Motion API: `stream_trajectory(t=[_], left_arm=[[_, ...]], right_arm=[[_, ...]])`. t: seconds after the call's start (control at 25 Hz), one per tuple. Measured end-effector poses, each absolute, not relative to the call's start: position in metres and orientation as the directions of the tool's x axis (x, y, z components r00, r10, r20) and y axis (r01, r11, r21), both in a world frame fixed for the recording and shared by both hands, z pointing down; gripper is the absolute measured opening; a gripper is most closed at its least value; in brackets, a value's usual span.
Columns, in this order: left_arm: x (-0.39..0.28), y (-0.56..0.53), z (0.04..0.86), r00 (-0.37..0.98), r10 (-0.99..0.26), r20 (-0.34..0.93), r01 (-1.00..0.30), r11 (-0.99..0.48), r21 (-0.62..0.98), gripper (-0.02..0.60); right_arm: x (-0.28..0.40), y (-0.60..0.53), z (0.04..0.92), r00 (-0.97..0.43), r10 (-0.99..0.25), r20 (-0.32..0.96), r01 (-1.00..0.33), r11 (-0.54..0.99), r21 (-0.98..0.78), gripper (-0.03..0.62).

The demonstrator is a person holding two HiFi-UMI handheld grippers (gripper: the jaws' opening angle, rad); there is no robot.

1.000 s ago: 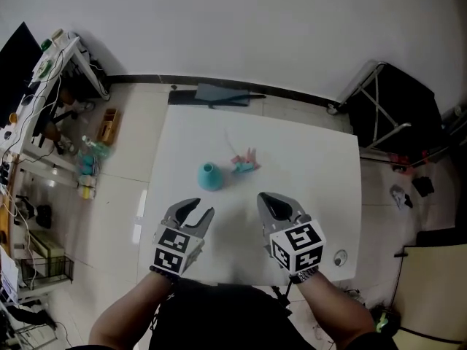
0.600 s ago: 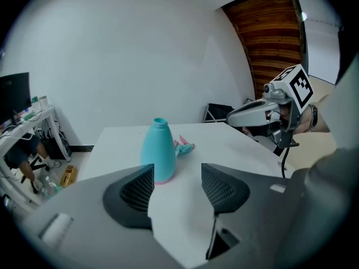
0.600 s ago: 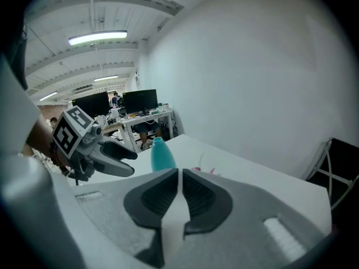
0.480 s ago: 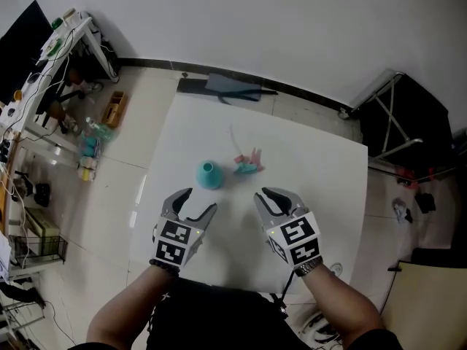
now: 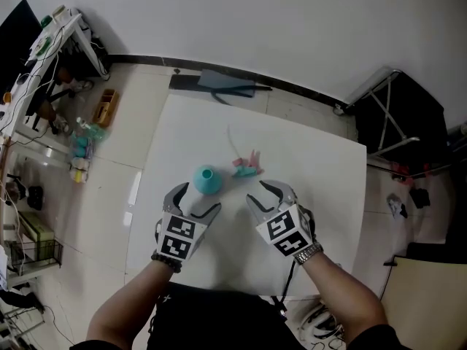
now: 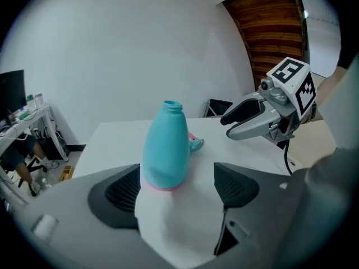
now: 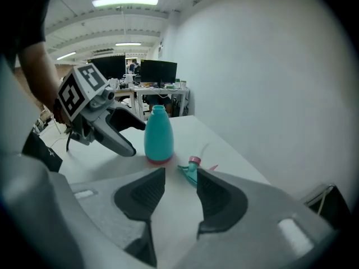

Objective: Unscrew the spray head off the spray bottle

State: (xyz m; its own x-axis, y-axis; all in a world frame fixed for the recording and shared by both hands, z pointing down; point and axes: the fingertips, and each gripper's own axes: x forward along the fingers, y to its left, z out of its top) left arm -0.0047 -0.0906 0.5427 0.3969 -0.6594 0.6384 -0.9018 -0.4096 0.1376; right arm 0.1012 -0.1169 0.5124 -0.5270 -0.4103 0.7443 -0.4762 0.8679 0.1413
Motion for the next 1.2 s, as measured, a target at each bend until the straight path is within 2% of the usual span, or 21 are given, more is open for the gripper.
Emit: stream_trajectory(t=[0.4,0.64,1.2], left_arm=[[-0.008,-0.102,0.549,0.410,-0.666,0.624,-0.892,-0.435,0.122,0.449],[-0.003,-0.089,0.557,0.419,-0.655,0.629,-0.886,-0.445,0.127,0.449],[-0.006,-0.085,0.554,0.402,-0.660,0.635,-0.891,-0.441,0.106,0.445]], right_arm=[[0.092,-0.138,0.545,-0.472,-0.376,0.797,-0.343,0.911,0.227,0.196],[0.098,-0.157,0.560,-0.448,-0.350,0.823,-0.366,0.911,0.188,0.204],[0.108,-0.166,0.596,-0.412,-0.173,0.894,-0.304,0.952,0.044,0.218]])
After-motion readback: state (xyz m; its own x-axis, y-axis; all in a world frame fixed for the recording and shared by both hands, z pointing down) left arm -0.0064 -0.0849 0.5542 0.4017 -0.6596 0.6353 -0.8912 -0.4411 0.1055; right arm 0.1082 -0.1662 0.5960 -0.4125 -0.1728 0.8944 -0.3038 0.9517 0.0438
